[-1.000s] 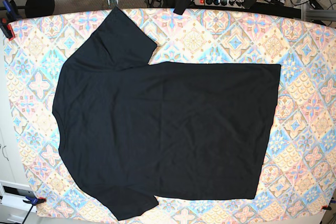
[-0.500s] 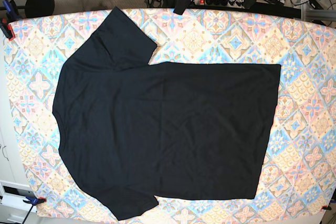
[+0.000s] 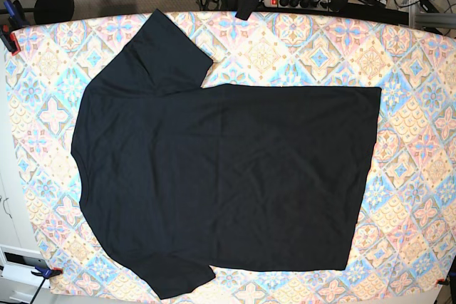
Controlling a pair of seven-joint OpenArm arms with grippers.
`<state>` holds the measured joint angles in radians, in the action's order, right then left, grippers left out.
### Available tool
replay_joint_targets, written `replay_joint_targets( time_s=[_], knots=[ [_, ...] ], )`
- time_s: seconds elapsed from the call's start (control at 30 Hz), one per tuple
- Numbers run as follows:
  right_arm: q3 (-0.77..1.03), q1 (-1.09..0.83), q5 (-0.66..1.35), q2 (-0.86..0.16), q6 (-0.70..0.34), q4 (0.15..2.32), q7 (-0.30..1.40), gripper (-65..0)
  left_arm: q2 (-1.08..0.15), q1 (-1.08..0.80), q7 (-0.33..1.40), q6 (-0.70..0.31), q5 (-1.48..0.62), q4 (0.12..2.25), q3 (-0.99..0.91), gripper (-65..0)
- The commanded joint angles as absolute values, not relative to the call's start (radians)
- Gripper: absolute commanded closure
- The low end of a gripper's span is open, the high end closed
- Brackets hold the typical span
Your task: Fold the T-shirt properly
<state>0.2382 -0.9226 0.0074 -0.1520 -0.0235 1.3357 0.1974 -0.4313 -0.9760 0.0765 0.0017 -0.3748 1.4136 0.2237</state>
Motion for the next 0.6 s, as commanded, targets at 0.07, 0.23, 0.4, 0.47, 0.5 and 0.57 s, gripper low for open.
replay_joint_targets(
  time_s=[0.07,0.23,0.4,0.47,0.5,0.57],
  knots=[
    [0.278,-0.981,0.007,-0.16,-0.018,1.437,0.186,0.0,-0.44,-1.079,0.068,0.002,-0.375,1.54,0.153,-2.7],
    [0.326,-1.024,0.008,-0.157,-0.018,1.618,0.278,0.0,-0.44,-1.188,0.068,0.002,-0.374,1.768,0.036,-2.7],
    [0.331,-1.04,0.008,-0.156,-0.018,1.848,0.395,0.0,-0.44,-1.227,0.07,0.002,-0.374,1.934,-0.027,-2.7],
    [0.332,-1.05,0.008,-0.156,-0.018,1.916,0.443,0.0,-0.44,-1.224,0.07,0.002,-0.375,1.969,-0.045,-2.7],
    [0.331,-1.049,0.008,-0.156,-0.018,1.937,0.461,0.0,-0.44,-1.222,0.07,0.002,-0.377,1.985,-0.053,-2.7],
    [0.328,-1.047,0.015,-0.156,-0.018,1.952,0.483,0.0,-0.44,-1.207,0.07,0.002,-0.392,2.008,-0.064,-2.7]
  ],
)
